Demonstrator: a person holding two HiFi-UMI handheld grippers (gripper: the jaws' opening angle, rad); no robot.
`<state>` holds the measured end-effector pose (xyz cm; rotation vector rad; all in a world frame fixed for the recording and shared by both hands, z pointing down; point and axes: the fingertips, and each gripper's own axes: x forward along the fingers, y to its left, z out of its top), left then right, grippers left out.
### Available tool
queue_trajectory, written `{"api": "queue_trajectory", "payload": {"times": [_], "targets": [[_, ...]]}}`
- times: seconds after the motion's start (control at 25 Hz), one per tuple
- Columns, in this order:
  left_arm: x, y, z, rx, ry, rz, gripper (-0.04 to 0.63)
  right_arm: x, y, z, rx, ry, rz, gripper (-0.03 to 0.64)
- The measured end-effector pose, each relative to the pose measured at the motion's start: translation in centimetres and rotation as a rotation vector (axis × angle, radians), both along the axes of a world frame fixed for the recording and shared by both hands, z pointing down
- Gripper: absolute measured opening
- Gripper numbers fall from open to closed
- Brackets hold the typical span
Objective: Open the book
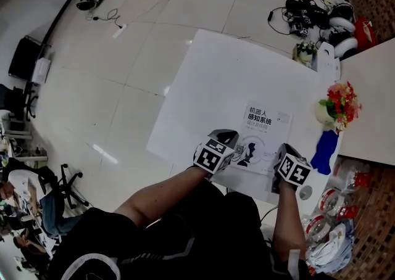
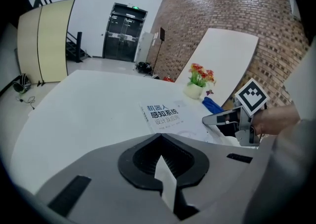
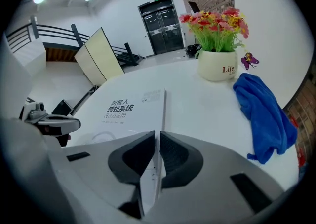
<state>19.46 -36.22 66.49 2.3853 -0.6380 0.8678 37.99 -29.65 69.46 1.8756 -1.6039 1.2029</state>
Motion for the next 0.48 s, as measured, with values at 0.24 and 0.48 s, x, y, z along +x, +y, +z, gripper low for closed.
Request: {"api": "queue_trajectory", "payload": {"times": [0.24,0.48], "targets": [[-0.8,0.0,-0.2,0.014,-0.005,-0.021,-0.003,0.3,0.1,-0.6,0.026,-0.028,0.045,0.015],[-1.3,0.4,-1.0,0.038,0.002,-0.020,-0.003,0.1,0.1,-1.6,0.060,-0.058,0.063,0.008]]}}
